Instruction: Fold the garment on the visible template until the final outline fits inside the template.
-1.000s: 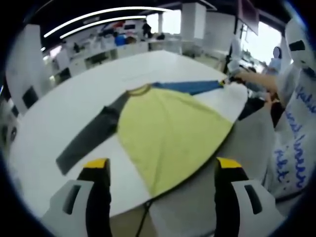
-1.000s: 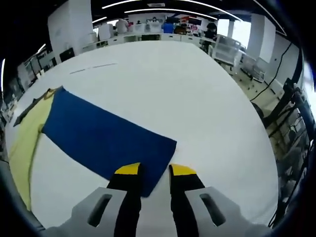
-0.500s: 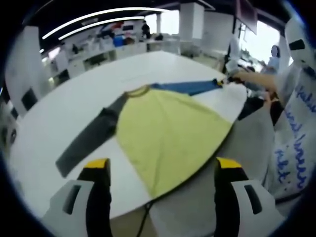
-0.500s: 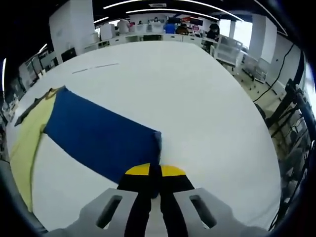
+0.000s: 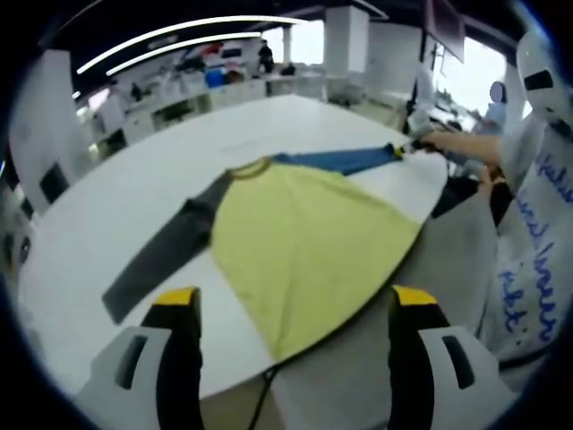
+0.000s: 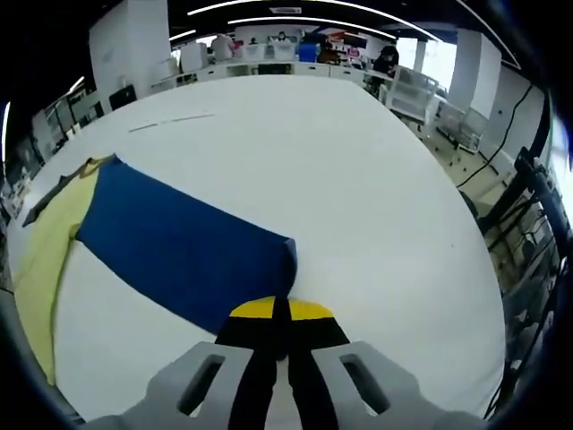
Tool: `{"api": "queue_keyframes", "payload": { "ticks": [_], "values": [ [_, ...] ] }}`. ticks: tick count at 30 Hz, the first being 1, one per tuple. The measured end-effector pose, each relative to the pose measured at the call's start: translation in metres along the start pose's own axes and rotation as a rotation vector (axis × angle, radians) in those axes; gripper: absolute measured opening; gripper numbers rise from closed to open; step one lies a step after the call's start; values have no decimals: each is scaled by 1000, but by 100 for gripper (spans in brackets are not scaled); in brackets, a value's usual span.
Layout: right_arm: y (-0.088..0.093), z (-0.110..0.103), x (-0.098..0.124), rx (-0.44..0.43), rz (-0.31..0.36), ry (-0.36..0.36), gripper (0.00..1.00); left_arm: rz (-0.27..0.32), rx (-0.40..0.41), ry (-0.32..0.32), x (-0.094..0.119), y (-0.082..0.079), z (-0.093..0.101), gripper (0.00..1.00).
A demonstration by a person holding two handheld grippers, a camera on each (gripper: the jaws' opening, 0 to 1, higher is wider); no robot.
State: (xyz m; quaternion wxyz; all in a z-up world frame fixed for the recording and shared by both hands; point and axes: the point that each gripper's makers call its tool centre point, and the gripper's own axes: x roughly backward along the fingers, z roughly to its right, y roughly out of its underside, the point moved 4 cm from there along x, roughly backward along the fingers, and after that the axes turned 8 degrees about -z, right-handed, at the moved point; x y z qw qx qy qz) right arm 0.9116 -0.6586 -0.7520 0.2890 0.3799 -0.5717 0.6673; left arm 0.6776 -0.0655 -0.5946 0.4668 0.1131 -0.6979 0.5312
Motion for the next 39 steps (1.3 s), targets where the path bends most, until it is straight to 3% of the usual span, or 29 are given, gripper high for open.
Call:
{"api": "queue_keyframes", "payload": {
  "ticks": [5, 19, 39],
  "values": [
    [-18, -6, 15, -88, 79, -45, 2, 8, -4, -1, 1, 1, 1, 82],
    [-46, -29, 48, -47, 156, -103, 2, 38, -22, -5, 5, -1, 1, 81],
    [-122, -108, 90, 85, 307, -244, 2, 60, -34, -28, 17, 8, 0, 84]
  ]
}}
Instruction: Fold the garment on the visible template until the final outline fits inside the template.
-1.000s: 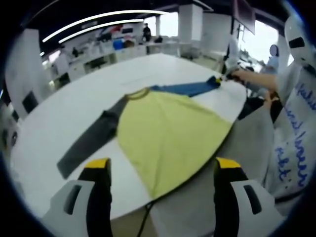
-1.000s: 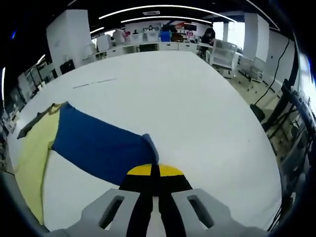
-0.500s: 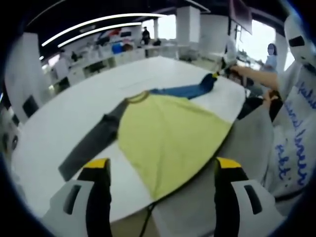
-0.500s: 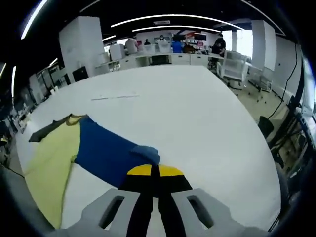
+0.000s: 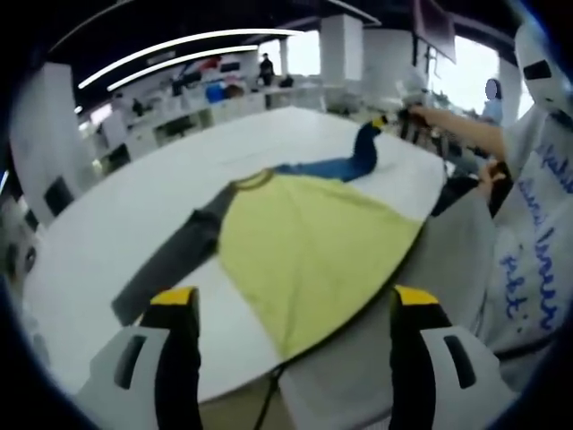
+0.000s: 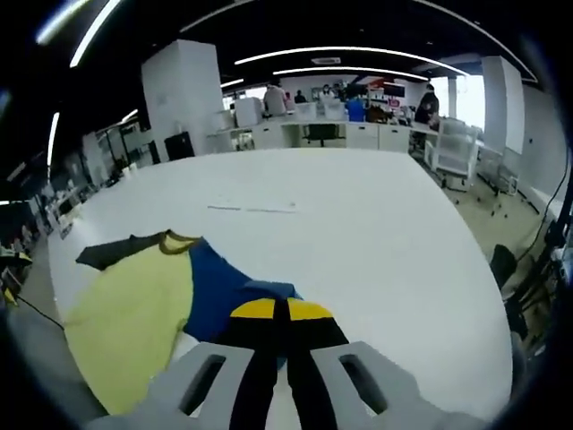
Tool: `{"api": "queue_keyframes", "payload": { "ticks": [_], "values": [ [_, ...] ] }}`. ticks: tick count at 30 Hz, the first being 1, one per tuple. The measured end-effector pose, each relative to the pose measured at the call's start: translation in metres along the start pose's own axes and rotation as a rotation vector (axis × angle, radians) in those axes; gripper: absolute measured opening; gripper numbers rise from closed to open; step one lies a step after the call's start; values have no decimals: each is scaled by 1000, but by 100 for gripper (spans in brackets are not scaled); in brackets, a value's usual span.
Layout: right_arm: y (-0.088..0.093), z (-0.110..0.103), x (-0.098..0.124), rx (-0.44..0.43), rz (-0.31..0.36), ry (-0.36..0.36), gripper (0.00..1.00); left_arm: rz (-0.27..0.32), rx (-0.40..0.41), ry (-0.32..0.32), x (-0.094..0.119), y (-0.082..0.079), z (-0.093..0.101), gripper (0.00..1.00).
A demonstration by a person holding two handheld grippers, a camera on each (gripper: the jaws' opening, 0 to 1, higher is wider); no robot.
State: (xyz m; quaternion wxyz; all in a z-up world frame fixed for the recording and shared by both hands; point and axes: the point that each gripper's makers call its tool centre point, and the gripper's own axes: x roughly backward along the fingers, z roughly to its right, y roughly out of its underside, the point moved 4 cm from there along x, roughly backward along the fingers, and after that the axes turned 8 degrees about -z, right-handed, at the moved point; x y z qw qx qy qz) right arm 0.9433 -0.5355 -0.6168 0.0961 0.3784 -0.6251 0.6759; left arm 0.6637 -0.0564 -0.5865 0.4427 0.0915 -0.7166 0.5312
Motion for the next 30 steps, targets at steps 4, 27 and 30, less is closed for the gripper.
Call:
{"api": "queue_keyframes", "payload": {
  "ticks": [4, 27, 30],
  "values": [
    [-9, -6, -2, 19, 10, -18, 2, 12, -1, -7, 4, 0, -1, 83],
    [-82, -44, 6, 32, 149, -92, 2, 61, 0, -55, 20, 0, -7, 84],
    [-91, -52, 5, 46, 165, -104, 2, 66, 4, -61, 22, 2, -9, 84]
  ]
}}
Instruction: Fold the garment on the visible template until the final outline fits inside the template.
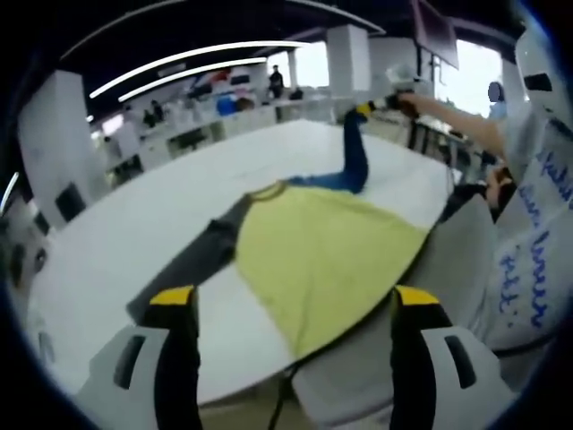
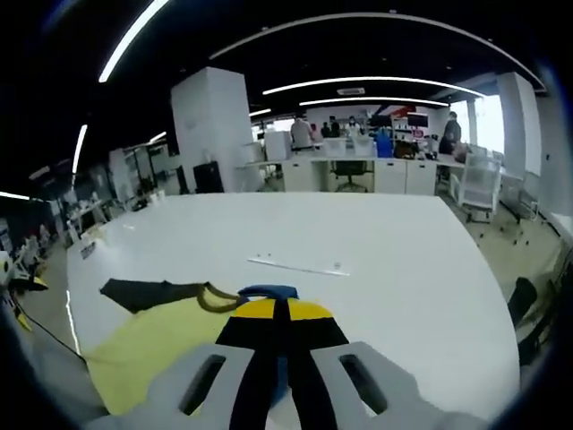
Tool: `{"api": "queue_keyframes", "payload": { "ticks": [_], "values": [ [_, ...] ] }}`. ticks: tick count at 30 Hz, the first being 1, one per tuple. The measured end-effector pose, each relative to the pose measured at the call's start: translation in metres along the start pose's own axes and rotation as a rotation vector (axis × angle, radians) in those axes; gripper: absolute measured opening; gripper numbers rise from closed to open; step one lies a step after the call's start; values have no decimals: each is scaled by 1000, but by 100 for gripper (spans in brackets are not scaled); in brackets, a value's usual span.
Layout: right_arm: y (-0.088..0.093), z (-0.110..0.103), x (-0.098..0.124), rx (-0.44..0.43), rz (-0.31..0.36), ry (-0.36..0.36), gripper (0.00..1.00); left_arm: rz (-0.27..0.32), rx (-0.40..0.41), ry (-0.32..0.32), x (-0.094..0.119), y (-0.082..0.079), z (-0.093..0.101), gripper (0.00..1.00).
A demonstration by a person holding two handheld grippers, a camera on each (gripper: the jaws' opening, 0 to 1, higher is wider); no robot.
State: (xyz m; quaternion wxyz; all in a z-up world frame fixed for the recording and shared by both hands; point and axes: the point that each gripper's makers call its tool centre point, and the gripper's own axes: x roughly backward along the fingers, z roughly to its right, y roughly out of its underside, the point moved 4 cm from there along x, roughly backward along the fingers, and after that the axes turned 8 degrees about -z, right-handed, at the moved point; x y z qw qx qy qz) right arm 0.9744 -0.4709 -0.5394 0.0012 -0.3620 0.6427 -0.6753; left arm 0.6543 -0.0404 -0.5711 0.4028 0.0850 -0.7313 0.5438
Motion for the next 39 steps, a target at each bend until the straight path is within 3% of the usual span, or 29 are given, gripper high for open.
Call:
{"api": "queue_keyframes", "payload": {
  "ticks": [15, 16, 18, 39],
  "values": [
    [4, 6, 1, 46, 40, -43, 2, 22, 21, -10, 7, 6, -5, 85],
    [-27, -26, -11, 53, 38, -44, 2, 22, 20, -11, 7, 6, -6, 85],
    [-41, -41, -18, 64, 41, -52, 2, 20, 19, -10, 7, 7, -6, 85],
    [-75, -103, -47, 117, 76, -142, 2, 27, 31, -19, 13, 14, -16, 85]
  ]
}}
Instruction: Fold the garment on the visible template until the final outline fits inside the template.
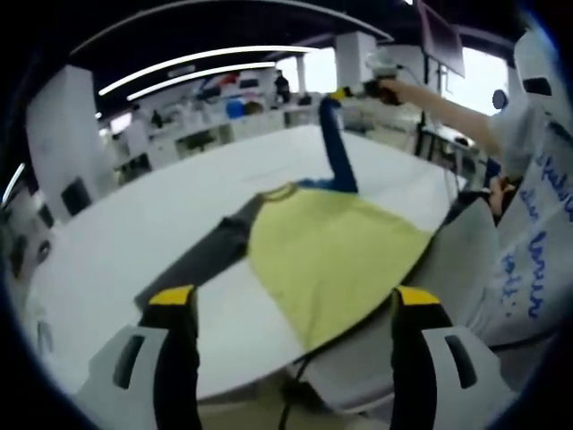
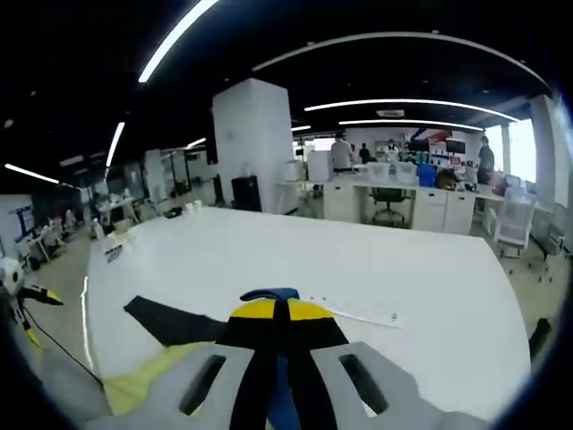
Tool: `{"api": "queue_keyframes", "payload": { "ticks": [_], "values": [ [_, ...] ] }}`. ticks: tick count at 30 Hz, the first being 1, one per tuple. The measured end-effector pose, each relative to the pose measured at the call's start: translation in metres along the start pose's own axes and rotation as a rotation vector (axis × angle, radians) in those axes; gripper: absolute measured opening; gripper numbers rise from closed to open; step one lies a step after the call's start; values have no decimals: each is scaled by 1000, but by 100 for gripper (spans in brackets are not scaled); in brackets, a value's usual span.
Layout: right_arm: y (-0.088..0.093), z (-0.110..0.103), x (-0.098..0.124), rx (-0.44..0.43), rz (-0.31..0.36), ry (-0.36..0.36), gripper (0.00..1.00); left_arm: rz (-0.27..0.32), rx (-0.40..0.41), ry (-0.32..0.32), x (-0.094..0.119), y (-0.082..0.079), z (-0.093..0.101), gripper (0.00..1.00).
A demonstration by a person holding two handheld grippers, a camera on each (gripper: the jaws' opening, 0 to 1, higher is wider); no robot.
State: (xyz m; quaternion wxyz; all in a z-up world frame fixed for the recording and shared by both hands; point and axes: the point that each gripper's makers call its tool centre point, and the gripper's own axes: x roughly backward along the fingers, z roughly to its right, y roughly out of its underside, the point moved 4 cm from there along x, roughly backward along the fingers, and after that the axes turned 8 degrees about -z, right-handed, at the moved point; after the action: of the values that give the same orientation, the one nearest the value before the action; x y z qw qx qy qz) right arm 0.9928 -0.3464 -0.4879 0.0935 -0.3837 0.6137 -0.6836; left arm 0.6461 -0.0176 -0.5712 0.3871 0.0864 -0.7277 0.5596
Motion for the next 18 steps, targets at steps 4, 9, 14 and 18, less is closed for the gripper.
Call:
{"api": "queue_keyframes", "payload": {
  "ticks": [4, 9, 14, 18],
  "values": [
    [-4, -11, -8, 12, 0, -23, 2, 5, 6, -6, 1, 1, -2, 85],
    [-9, -31, -22, 31, -7, -55, 2, 2, 5, -3, 0, 2, -3, 85],
    [-2, -45, -24, 40, -21, -79, 2, 1, 8, -2, 1, 3, -4, 85],
    [3, -60, -37, 43, -42, -101, 2, -1, 14, -4, 3, 5, -7, 85]
  ]
}}
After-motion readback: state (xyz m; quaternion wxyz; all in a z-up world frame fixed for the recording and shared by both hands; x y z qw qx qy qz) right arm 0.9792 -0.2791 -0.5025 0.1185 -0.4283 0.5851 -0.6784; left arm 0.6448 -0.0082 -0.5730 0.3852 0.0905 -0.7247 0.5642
